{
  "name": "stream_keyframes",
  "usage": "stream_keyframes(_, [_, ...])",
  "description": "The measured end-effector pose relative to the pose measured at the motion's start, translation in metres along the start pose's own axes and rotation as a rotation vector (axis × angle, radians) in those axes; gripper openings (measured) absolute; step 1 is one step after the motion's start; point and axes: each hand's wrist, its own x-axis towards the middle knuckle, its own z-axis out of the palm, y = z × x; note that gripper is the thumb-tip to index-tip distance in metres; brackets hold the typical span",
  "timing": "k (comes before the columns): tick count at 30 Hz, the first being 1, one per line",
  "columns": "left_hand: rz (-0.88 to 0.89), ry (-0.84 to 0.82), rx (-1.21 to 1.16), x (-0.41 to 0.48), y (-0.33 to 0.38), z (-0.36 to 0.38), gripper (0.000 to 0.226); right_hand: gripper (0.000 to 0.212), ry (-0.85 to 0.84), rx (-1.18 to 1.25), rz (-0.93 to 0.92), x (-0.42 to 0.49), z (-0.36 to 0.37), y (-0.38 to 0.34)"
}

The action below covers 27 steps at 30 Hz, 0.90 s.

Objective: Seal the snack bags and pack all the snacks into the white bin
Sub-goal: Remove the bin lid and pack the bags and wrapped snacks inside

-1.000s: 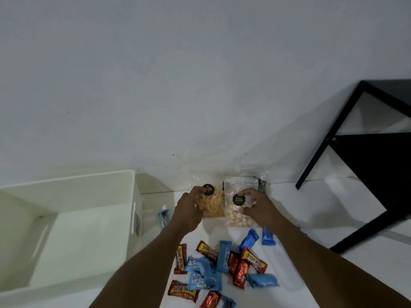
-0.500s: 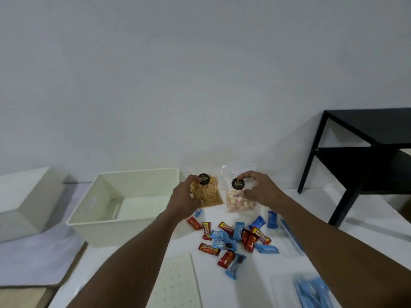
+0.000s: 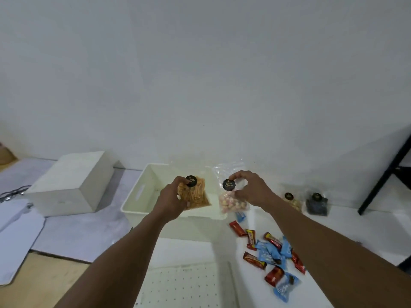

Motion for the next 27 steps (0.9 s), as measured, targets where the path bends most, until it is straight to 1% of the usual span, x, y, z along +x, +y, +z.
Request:
stream_keyframes(6, [-0.085, -0.088, 0.021, 0.079, -0.077, 0.004, 0.06, 0.044, 0.01, -0.028, 0.048, 0.097, 0.079, 0.015])
stream_keyframes(9, [-0.11, -0.156, 0.024, 0.115, -0.106, 0.014, 0.06, 0.045, -0.024, -0.034, 0.095, 0.132, 0.112, 0.028])
stream_keyframes(14, [-0.125, -0.25, 0.04, 0.156, -0.145, 0.038, 0.058, 0.044, -0.048, -0.056, 0.184, 0.172, 0.155, 0.061])
stream_keyframes(18, [-0.146, -0.342, 0.052, 0.173, -0.165, 0.065, 0.056, 0.043, -0.066, -0.093, 0.285, 0.188, 0.172, 0.092])
stream_keyframes(22, [-0.176, -0.392, 0.04, 0.183, -0.175, 0.09, 0.065, 0.043, -0.032, -0.095, 0.357, 0.198, 0.178, 0.113])
stream_keyframes(27, [-0.154, -0.508, 0.148, 0.183, -0.172, 0.101, 0.087, 0.056, -0.052, -0.118, 0.446, 0.199, 0.172, 0.108])
